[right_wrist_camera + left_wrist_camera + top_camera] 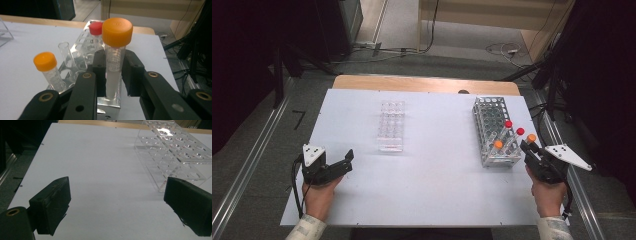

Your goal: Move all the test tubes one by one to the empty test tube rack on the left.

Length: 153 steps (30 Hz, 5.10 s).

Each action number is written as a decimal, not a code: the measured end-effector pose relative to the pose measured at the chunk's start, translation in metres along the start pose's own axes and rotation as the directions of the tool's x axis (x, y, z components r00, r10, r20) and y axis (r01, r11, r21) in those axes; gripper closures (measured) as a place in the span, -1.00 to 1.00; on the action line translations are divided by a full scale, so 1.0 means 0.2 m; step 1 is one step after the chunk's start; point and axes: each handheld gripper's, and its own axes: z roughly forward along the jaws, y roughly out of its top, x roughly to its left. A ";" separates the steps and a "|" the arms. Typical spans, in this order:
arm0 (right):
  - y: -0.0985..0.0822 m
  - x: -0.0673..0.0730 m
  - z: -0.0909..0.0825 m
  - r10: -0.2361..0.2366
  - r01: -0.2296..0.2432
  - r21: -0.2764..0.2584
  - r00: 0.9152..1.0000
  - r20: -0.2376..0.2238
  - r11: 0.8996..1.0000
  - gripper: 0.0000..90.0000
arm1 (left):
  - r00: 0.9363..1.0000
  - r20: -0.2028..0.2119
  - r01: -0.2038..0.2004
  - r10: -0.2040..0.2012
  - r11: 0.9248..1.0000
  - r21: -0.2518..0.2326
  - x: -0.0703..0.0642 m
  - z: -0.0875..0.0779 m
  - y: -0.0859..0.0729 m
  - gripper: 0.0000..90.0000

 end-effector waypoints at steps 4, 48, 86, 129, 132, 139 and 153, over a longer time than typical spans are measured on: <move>0.03 0.01 -0.04 0.000 0.000 -0.035 1.000 -0.008 0.999 0.59 | 1.000 0.002 0.002 -0.002 1.000 0.002 0.00 0.00 0.00 -0.84; -0.10 0.39 -0.08 -0.124 0.139 0.044 0.959 -0.254 0.989 0.59 | 0.996 0.077 -0.036 0.035 0.999 0.015 -0.13 -0.01 -0.01 -0.84; -0.02 0.75 0.24 -0.183 0.221 0.049 0.896 -0.405 0.974 0.59 | 0.946 0.300 -0.118 0.126 0.992 -0.045 -0.60 0.05 0.19 -0.72; -0.04 1.04 0.26 -0.231 0.283 0.019 0.817 -0.529 0.959 0.59 | 0.805 0.514 -0.299 0.296 0.951 -0.080 -0.96 0.08 0.23 0.52; -0.04 1.04 0.26 -0.227 0.280 0.020 0.817 -0.530 0.960 0.59 | 0.804 0.515 -0.302 0.298 0.950 -0.078 -0.96 0.09 0.23 0.52; -0.03 1.02 0.26 -0.220 0.269 0.016 0.819 -0.530 0.963 0.59 | 0.801 0.517 -0.307 0.303 0.948 -0.081 -0.98 0.09 0.22 0.52; -0.01 1.00 0.25 -0.215 0.267 0.022 0.819 -0.532 0.963 0.01 | 0.804 0.518 -0.301 0.293 0.951 -0.072 -0.97 0.11 0.25 0.56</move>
